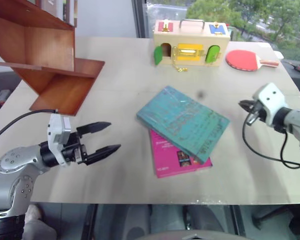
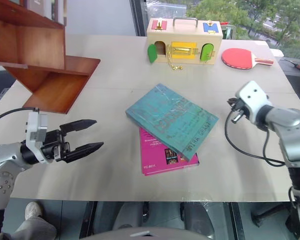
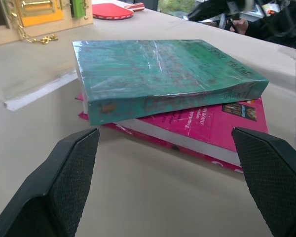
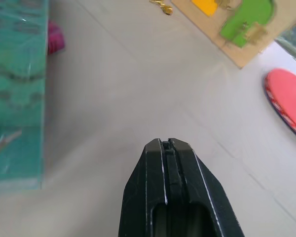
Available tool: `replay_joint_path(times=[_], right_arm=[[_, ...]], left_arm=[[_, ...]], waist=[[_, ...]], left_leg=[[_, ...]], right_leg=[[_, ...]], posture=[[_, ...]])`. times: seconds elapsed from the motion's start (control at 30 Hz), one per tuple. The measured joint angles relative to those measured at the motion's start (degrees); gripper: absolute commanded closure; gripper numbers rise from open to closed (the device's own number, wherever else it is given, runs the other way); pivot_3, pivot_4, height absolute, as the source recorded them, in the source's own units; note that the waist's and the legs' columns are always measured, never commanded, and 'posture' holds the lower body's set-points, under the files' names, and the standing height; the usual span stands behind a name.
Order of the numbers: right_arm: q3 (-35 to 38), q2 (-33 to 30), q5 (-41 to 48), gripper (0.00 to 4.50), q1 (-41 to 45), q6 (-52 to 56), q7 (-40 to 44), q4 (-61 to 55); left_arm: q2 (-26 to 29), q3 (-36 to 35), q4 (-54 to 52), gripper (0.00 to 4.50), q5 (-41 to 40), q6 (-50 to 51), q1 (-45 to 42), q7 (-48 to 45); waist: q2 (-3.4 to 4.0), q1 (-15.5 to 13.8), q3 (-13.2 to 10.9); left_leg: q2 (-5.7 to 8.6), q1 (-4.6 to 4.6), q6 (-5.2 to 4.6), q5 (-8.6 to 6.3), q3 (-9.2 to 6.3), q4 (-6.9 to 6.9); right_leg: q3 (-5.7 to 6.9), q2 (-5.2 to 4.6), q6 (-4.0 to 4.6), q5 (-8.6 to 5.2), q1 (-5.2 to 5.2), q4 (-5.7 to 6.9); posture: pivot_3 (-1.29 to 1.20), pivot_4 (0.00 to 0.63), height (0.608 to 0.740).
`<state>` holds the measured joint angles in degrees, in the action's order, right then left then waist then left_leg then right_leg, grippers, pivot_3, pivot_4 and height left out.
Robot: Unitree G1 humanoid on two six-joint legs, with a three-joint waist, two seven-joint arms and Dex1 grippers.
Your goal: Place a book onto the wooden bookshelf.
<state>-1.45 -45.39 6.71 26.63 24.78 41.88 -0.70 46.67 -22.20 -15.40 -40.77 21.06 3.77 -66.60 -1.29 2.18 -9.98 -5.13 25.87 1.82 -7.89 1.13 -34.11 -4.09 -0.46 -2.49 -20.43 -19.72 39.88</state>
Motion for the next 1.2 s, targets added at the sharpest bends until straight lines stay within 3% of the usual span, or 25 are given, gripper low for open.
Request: replay_joint_path(times=[0.2, 0.33, 0.57, 1.2], right_arm=[[-8.02, 4.53, -4.72, 4.46, 8.08, -9.17, 4.53, 14.12], [-9.64, 5.44, -4.25, 4.46, 9.07, -14.88, 11.11, 15.44], [-9.78, 6.50, -0.21, 4.46, 6.88, -15.12, 18.36, 7.65], [-10.14, 11.20, 1.11, 4.46, -1.00, -5.11, 12.67, -7.42]], left_arm=[[-0.82, 0.21, -0.26, 0.00, 0.05, -0.05, -0.22, 1.29], [-1.19, 0.07, -0.62, 0.00, 0.06, -0.21, 1.78, 1.71], [-1.25, -0.37, -0.78, 0.00, 0.06, -0.57, 3.17, 1.86], [-1.19, -0.04, -0.67, 0.00, 0.12, 0.55, 3.94, 0.55]], waist=[[0.10, 0.08, -0.09], [0.12, 0.04, -0.12], [0.12, -0.02, -0.12], [0.12, -0.04, -0.12]], left_leg=[[0.01, 0.04, 0.00, 0.00, 0.04, -0.01], [0.00, 0.05, 0.00, 0.00, 0.03, -0.01], [0.00, 0.00, 0.00, 0.00, 0.00, -0.01], [0.00, 0.00, 0.00, 0.00, -0.01, -0.01]], right_leg=[[-0.01, -0.01, -0.01, 0.00, -0.04, -0.02], [0.00, -0.01, -0.01, 0.00, -0.03, -0.01], [0.03, -0.01, -0.01, 0.00, 0.00, 0.05], [0.03, -0.01, -0.01, 0.00, 0.00, 0.06]], posture=[[0.00, 0.150, 0.740], [0.00, 0.150, 0.740], [0.00, 0.150, 0.740], [0.00, 0.150, 0.740]])
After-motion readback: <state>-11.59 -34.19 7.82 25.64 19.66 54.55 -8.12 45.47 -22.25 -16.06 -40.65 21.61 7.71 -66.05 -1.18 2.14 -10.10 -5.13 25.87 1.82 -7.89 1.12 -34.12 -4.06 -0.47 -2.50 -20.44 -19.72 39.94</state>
